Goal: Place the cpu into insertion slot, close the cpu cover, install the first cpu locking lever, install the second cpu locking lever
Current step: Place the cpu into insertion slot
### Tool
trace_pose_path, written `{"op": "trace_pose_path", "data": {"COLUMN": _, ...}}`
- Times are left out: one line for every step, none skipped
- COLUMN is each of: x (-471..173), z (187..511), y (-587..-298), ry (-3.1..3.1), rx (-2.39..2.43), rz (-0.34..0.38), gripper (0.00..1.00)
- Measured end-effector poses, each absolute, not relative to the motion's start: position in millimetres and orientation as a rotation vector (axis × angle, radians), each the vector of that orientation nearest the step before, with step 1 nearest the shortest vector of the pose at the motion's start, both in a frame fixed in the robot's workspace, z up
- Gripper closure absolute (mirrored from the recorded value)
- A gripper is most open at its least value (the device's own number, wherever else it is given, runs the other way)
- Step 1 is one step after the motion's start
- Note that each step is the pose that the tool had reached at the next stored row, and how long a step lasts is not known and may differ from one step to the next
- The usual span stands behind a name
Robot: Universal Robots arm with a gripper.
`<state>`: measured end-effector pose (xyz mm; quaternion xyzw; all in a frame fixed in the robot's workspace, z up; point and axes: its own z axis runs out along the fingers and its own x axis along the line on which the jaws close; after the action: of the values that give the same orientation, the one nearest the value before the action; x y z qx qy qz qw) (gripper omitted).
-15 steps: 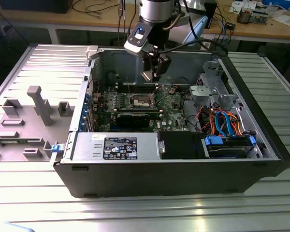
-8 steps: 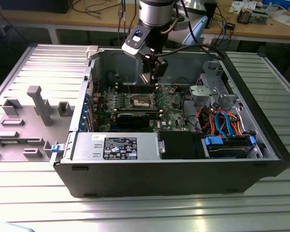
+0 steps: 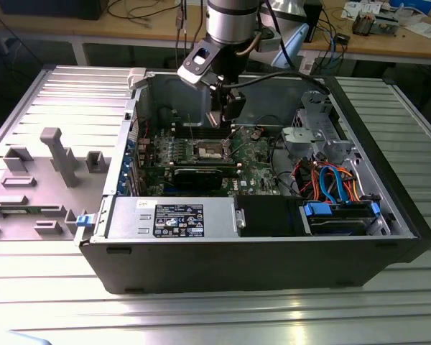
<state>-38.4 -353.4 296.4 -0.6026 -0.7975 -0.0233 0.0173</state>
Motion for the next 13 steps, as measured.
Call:
{"op": "trace_pose_path", "data": {"x": -38.5, "z": 295.6, "y": -353.3, "ry": -2.469, "rx": -1.883, "rz": -0.071, "gripper": 0.46}}
{"op": "trace_pose_path", "data": {"x": -38.7, "z": 295.0, "y": -353.3, "ry": -2.463, "rx": -1.889, "rz": -0.070, "gripper": 0.46}}
{"op": "trace_pose_path", "data": {"x": -39.1, "z": 294.8, "y": -353.4, "ry": -2.460, "rx": -1.892, "rz": -0.069, "gripper": 0.46}}
{"op": "trace_pose_path", "data": {"x": -39.4, "z": 294.8, "y": -353.4, "ry": -2.459, "rx": -1.893, "rz": -0.068, "gripper": 0.46}}
{"op": "trace_pose_path", "data": {"x": -39.4, "z": 294.7, "y": -353.4, "ry": -2.458, "rx": -1.894, "rz": -0.068, "gripper": 0.46}}
{"op": "trace_pose_path", "data": {"x": -39.4, "z": 294.6, "y": -353.4, "ry": -2.458, "rx": -1.894, "rz": -0.069, "gripper": 0.46}}
{"op": "trace_pose_path", "data": {"x": -39.5, "z": 294.6, "y": -353.4, "ry": -2.457, "rx": -1.895, "rz": -0.069, "gripper": 0.46}}
{"op": "trace_pose_path", "data": {"x": -39.5, "z": 294.6, "y": -353.4, "ry": -2.456, "rx": -1.897, "rz": -0.069, "gripper": 0.46}}
{"op": "trace_pose_path", "data": {"x": -39.5, "z": 294.6, "y": -353.4, "ry": -2.456, "rx": -1.896, "rz": -0.069, "gripper": 0.46}}
{"op": "trace_pose_path", "data": {"x": -39.5, "z": 294.6, "y": -353.4, "ry": -2.456, "rx": -1.897, "rz": -0.069, "gripper": 0.46}}
{"op": "trace_pose_path", "data": {"x": -39.5, "z": 294.6, "y": -353.4, "ry": -2.456, "rx": -1.897, "rz": -0.069, "gripper": 0.46}}
{"op": "trace_pose_path", "data": {"x": -39.5, "z": 294.6, "y": -353.4, "ry": -2.456, "rx": -1.897, "rz": -0.069, "gripper": 0.46}}
{"op": "trace_pose_path", "data": {"x": -39.5, "z": 294.6, "y": -353.4, "ry": -2.456, "rx": -1.897, "rz": -0.069, "gripper": 0.46}}
